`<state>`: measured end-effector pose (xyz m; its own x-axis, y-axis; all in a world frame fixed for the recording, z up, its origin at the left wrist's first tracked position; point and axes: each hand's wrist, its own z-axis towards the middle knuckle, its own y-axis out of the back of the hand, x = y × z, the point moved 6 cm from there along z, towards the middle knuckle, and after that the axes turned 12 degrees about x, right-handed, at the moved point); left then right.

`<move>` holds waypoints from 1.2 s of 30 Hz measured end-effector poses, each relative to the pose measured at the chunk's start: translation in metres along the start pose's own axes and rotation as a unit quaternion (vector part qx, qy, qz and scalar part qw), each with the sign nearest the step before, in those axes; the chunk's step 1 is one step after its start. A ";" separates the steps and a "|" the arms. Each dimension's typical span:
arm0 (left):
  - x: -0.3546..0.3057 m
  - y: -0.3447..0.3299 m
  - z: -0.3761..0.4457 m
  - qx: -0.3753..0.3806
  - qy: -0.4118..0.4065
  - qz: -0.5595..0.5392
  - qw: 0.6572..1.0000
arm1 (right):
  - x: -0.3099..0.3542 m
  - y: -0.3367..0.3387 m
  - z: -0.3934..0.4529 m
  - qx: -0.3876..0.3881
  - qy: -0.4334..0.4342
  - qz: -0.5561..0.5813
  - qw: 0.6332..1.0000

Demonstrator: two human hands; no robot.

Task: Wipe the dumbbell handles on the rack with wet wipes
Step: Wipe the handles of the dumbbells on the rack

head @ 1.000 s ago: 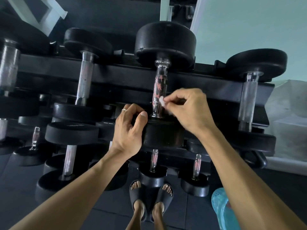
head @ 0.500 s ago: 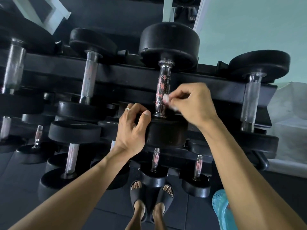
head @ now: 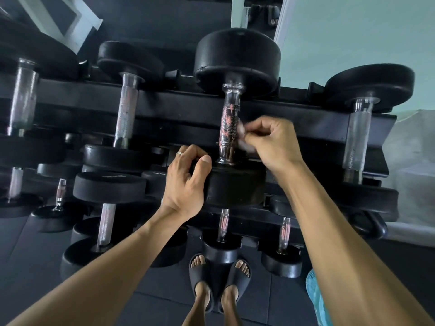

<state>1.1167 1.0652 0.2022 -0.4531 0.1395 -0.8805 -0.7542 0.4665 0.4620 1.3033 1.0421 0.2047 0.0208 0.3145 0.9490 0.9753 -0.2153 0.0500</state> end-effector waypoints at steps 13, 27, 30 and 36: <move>0.000 0.001 0.000 -0.005 0.000 0.005 1.000 | -0.006 -0.004 -0.007 -0.038 0.016 0.019 0.999; 0.000 0.000 0.001 0.002 0.003 0.003 1.000 | -0.003 0.000 0.016 -0.009 -0.059 0.182 0.982; 0.001 0.000 0.001 0.001 0.000 0.002 1.000 | 0.005 -0.002 0.039 -0.045 -0.028 0.280 0.959; 0.001 0.001 0.001 -0.002 0.000 -0.002 1.000 | -0.027 -0.005 0.011 0.137 -0.110 0.138 0.975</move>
<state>1.1163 1.0667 0.2016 -0.4498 0.1379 -0.8824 -0.7585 0.4628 0.4589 1.3002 1.0451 0.1751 0.3074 0.4763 0.8238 0.9477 -0.0748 -0.3104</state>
